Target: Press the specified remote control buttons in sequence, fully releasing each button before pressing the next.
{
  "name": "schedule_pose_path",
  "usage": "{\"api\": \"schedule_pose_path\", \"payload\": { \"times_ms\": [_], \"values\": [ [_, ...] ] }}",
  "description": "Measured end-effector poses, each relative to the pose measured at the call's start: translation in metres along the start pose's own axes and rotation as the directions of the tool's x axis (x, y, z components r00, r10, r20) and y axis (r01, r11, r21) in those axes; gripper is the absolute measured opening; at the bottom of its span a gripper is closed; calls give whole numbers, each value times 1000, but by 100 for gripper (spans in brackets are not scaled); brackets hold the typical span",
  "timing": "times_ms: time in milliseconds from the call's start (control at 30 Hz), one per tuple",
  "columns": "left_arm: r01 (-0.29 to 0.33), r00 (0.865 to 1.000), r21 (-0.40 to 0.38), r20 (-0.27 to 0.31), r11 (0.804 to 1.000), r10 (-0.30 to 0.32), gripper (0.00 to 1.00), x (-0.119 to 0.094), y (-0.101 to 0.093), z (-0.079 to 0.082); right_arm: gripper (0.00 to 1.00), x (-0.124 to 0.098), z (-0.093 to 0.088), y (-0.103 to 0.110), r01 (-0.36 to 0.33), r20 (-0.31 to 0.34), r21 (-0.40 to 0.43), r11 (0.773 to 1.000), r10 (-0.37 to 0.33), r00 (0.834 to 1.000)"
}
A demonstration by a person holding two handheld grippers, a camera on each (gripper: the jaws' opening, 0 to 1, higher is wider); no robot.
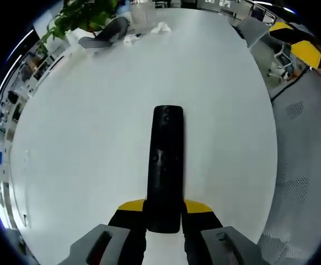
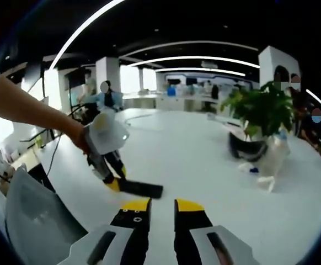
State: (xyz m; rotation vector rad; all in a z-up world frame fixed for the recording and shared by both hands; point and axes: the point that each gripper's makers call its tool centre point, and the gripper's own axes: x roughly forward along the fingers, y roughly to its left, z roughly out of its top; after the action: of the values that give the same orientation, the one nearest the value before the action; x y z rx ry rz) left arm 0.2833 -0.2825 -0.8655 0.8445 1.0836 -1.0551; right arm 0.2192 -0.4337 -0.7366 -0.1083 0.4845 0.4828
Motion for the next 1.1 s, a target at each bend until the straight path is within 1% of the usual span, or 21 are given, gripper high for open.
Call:
{"api": "schedule_pose_path", "payload": {
  "times_ms": [133,200,300,433,567,733,900,1067,1100],
  "values": [
    [3,1000,10,5,1000,-3,23,-1,-9,-3,4,-1,-1,-2,3,-6,20,1000,-3,1000],
    [3,1000,5,4,1000,-3,23,-1,-11,-3,0,-1,-3,-2,5,-23,25,1000,-4,1000],
    [1,1000,2,5,1000,-1,23,-1,-13,-4,0,-1,-4,0,1,-29,24,1000,0,1000],
    [0,1000,-6,10,1000,0,23,-2,-16,-5,0,0,-6,6,-42,-45,92,995,46,998],
    [-2,1000,-13,9,1000,2,23,-2,-19,-6,0,1,-7,7,-42,-58,116,992,49,997],
    [-6,1000,-29,15,1000,7,23,-2,-21,-7,0,3,-11,14,-53,-85,82,995,59,995],
    [-12,1000,-46,20,999,13,23,-3,-26,-8,0,3,-16,15,-56,-111,60,997,62,992],
    [-14,999,-64,45,998,17,23,-4,-30,-10,0,4,-17,18,-72,-122,54,996,78,989],
    [-15,999,-69,47,998,18,23,-4,-31,-9,0,4,-19,21,-80,-134,50,995,87,987]
  ]
}}
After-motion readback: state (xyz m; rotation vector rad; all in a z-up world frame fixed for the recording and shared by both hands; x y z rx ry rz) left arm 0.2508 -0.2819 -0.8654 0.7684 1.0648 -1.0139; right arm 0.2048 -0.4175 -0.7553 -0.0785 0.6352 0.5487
